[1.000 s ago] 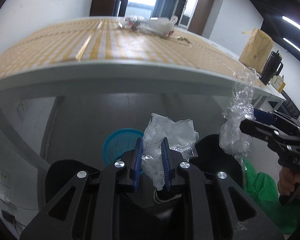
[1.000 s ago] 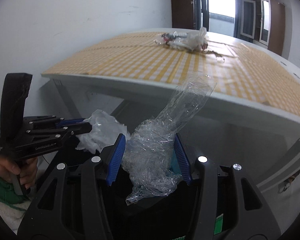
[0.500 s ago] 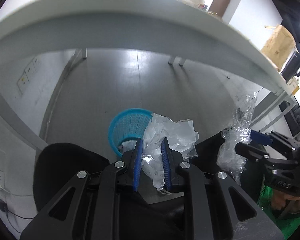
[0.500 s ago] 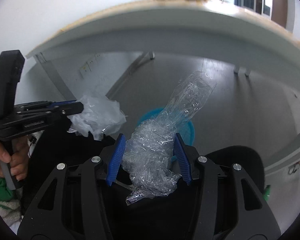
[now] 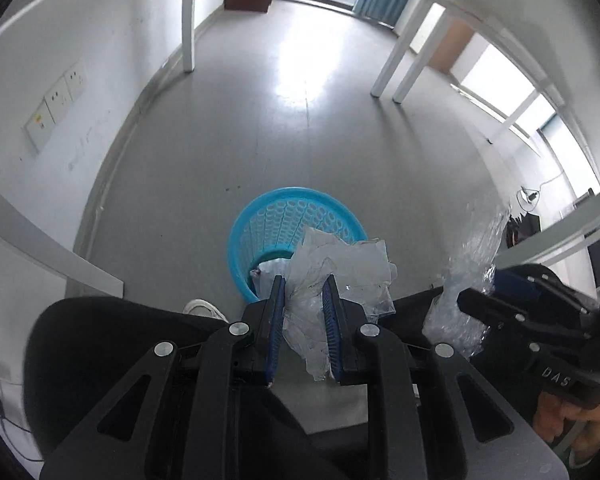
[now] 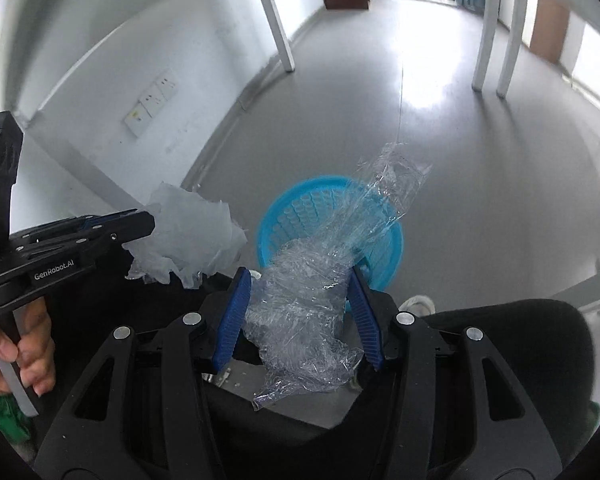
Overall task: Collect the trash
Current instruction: 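Carry the plastic wrapper and bottle down over the wastebasket with both tools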
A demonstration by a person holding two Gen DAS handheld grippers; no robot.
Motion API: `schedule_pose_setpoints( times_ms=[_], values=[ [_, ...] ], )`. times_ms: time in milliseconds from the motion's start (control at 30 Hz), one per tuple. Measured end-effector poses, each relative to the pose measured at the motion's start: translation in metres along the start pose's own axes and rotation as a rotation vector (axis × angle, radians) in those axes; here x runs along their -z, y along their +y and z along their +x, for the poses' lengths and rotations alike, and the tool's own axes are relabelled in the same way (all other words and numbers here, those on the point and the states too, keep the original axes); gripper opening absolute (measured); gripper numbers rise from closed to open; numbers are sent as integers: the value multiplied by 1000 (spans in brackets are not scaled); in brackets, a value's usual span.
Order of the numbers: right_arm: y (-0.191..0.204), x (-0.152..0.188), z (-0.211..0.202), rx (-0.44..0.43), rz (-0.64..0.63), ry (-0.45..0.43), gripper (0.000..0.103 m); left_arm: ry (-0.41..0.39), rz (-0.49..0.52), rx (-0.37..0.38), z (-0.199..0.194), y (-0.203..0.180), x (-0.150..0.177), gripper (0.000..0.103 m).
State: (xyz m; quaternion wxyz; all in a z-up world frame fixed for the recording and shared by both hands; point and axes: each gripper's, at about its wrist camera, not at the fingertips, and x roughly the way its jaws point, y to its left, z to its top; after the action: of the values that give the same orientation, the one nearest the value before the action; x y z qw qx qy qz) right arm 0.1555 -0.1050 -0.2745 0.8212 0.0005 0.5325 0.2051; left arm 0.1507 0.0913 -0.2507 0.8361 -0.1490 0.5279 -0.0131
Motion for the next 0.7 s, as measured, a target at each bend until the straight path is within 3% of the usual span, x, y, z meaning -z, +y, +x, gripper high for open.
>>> schedule_pose_setpoints(
  times_ms=[167, 467, 700],
  values=[
    [-15, -5, 32, -2, 58, 68, 47, 57, -46, -9, 36, 5, -11, 18],
    [-35, -30, 104, -43, 150, 226, 47, 165, -65, -90, 94, 8, -27, 18],
    [-49, -43, 149, 23, 173, 299, 47, 265, -169, -114, 145, 26, -42, 18]
  ],
)
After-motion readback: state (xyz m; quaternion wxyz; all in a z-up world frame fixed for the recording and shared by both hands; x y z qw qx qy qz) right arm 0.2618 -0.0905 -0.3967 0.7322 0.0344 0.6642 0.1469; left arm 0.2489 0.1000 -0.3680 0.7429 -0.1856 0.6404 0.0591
